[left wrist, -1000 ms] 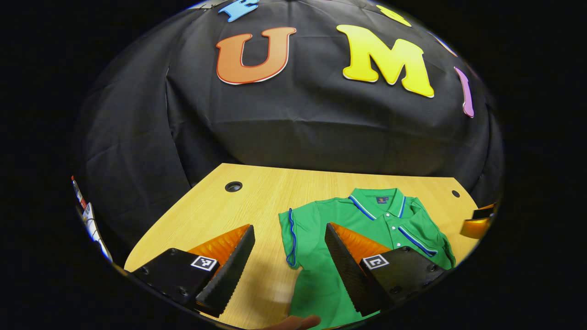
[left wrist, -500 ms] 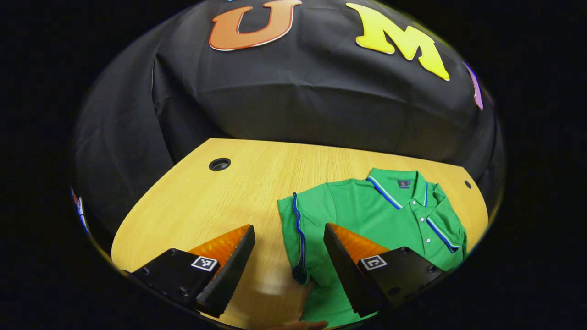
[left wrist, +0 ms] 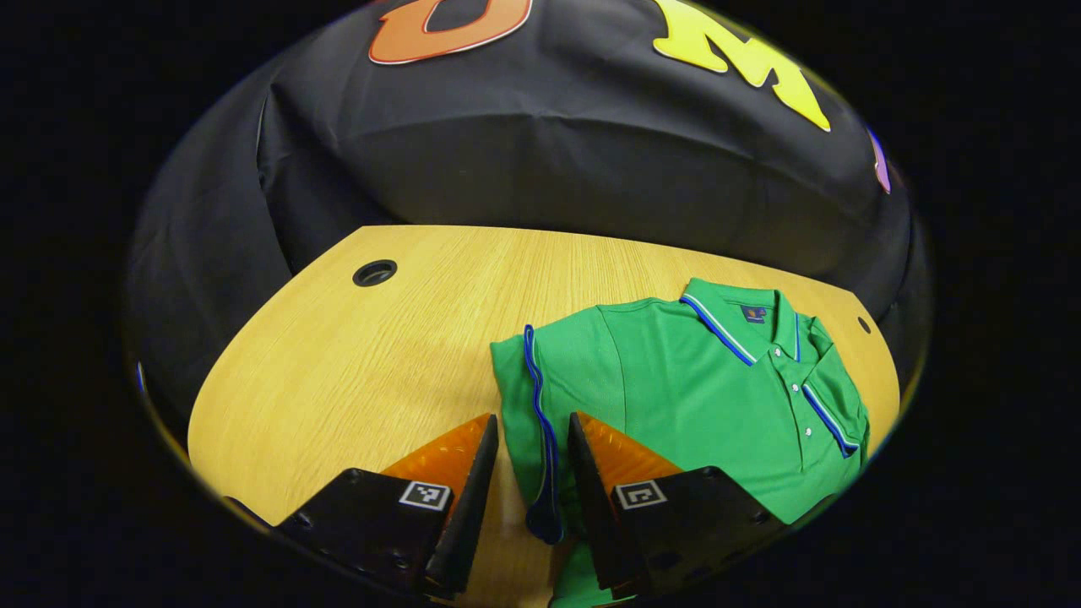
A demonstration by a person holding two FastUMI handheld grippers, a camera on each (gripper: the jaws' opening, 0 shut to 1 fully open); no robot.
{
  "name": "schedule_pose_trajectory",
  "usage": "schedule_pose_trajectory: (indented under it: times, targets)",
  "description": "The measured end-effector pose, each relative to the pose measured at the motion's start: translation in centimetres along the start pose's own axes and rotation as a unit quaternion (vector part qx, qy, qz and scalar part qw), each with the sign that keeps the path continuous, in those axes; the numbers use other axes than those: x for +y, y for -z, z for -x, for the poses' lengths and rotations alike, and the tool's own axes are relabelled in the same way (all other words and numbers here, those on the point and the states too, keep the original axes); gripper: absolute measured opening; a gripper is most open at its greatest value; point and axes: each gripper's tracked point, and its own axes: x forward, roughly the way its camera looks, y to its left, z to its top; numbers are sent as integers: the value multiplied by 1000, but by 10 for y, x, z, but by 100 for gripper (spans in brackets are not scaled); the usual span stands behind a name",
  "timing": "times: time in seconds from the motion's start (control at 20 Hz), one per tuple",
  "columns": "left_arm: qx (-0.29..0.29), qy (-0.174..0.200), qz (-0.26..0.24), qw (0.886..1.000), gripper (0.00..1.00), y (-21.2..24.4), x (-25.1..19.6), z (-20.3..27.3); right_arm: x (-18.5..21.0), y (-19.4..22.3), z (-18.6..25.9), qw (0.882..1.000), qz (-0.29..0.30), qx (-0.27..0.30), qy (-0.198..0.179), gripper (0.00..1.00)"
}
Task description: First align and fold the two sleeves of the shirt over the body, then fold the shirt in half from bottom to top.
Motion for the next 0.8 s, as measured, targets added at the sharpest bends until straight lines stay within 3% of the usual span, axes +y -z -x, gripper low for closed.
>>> schedule_pose_trajectory:
  times: [0.15,0.4,0.6,0.8]
  targets:
    - [3,-8,-10,1000,41,1,1,-2,-3,4,-3,1000,-14,10,0,93]
    - [14,-21,-37,999,28,1,1,-2,-11,1,-4,1000,-6,7,3,96]
    - [14,-27,-49,998,9,-2,-3,-5,-16,-1,-1,1000,-11,6,-1,96]
    - [27,-35,-61,997,5,-4,-8,-5,-31,-11,5,1000,-4,-2,1,93]
